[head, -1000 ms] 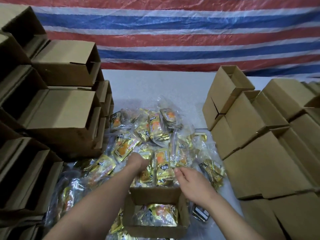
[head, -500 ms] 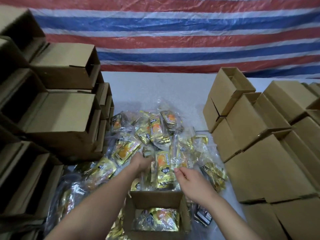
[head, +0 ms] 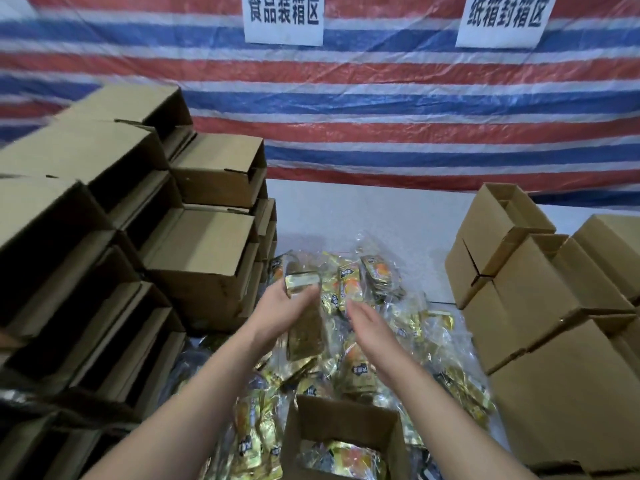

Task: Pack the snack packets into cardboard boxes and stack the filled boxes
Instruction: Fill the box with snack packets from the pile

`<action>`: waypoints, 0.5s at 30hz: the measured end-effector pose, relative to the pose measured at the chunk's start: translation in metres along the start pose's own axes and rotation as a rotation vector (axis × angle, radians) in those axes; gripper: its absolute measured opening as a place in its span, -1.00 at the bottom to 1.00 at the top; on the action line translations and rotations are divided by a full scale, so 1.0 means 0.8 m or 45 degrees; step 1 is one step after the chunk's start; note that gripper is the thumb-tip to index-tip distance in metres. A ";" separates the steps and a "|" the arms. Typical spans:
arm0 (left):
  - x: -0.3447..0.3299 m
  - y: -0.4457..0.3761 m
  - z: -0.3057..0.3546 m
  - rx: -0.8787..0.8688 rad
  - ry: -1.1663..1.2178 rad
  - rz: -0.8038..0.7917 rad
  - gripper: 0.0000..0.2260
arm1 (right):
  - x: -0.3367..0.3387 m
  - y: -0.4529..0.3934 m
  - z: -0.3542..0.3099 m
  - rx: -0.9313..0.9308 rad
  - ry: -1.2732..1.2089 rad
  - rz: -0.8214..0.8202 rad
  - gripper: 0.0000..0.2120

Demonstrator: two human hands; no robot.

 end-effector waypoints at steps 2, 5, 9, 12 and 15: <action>-0.006 0.013 0.027 -0.040 0.073 -0.012 -0.65 | -0.010 -0.001 -0.006 -0.075 -0.165 -0.055 -0.37; -0.018 0.025 0.052 -0.003 0.242 -0.018 -0.48 | -0.020 0.005 -0.014 -0.185 -0.460 -0.190 -0.30; -0.042 0.033 0.065 0.043 0.415 -0.080 -0.48 | -0.027 0.018 -0.025 -0.173 -0.918 -0.439 -0.17; -0.048 0.033 0.064 0.010 0.299 0.015 -0.41 | -0.026 0.029 -0.041 -0.029 -1.153 -0.597 -0.18; -0.049 0.031 0.063 -0.033 0.146 0.087 -0.27 | -0.020 0.035 -0.052 0.111 -1.210 -0.649 -0.21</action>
Point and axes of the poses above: each hand's wrist, its own y-axis away from the middle knuckle, its own x-axis out of the back of the hand, z = x × y, the point moved 7 cm from there along -y, towards the middle knuckle, and after that the axes turned 8 degrees about y, right-handed, at the moved point
